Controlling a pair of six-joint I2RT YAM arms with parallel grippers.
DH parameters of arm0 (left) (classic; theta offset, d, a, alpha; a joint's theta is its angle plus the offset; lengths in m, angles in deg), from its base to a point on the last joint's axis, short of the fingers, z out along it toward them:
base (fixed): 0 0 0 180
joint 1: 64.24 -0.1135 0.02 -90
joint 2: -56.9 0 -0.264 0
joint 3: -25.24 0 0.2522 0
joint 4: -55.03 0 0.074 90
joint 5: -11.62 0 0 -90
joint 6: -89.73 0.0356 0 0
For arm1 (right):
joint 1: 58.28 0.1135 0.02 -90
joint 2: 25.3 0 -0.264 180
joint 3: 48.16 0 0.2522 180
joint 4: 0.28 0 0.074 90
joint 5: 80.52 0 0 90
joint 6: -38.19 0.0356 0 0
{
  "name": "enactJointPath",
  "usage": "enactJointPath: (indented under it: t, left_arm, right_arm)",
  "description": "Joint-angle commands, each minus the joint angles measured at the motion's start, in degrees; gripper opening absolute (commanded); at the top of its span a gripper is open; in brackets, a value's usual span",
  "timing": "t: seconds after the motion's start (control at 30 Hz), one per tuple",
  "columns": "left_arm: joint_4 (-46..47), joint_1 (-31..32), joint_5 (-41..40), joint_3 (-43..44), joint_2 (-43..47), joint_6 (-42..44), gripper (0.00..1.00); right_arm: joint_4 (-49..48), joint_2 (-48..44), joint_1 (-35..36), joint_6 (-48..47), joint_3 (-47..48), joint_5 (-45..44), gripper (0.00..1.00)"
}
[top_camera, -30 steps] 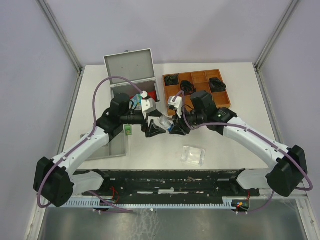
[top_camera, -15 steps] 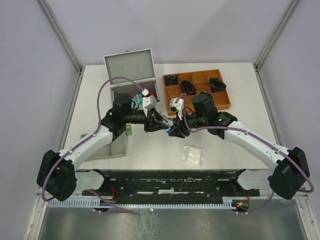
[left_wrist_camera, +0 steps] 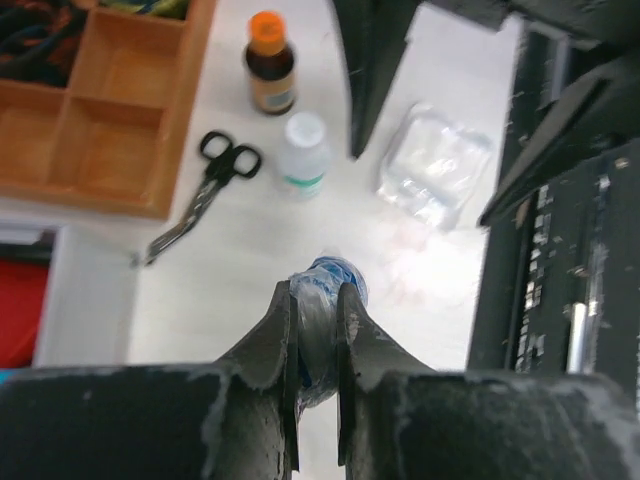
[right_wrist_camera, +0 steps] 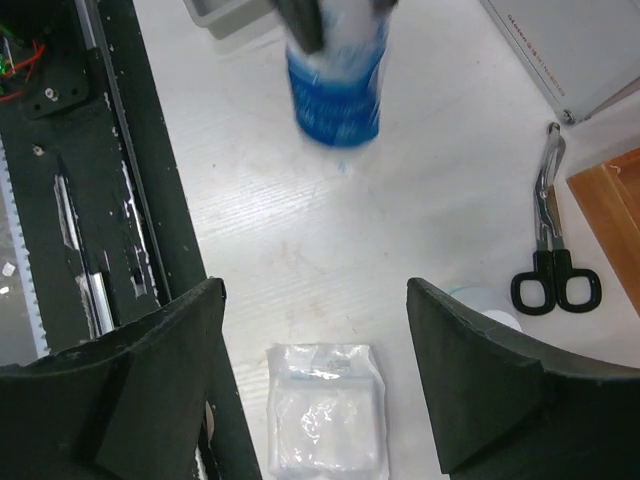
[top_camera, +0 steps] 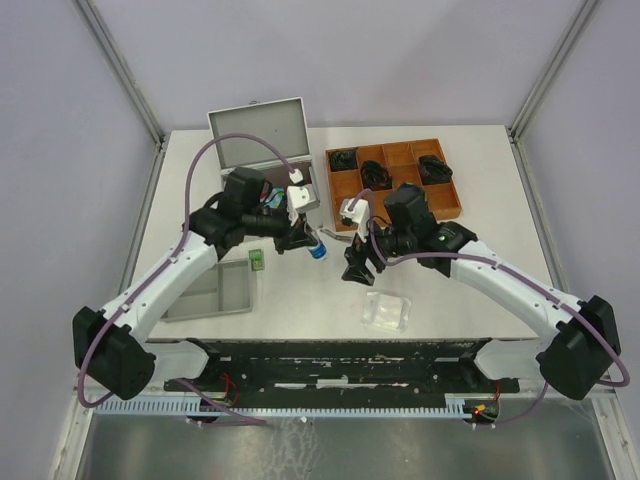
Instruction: Organize the medicine kit
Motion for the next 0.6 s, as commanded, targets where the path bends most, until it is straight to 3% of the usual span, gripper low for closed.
enactJointPath:
  t: [0.0, 0.33, 0.57]
  left_arm:
    - [-24.3, -2.2, -15.6, 9.9, -3.2, 14.6, 0.03]
    - [-46.6, -15.3, -23.5, 11.8, -7.5, 21.5, 0.03]
    - [-49.3, -18.8, -25.0, 7.6, -12.1, 23.4, 0.04]
  right_arm:
    - [3.2, -3.1, 0.2, -4.6, 2.9, -2.3, 0.82]
    - [4.3, -5.1, -0.9, -6.7, 2.2, -5.4, 0.82]
    - [4.9, -4.4, -1.3, -7.0, 2.3, -5.4, 0.82]
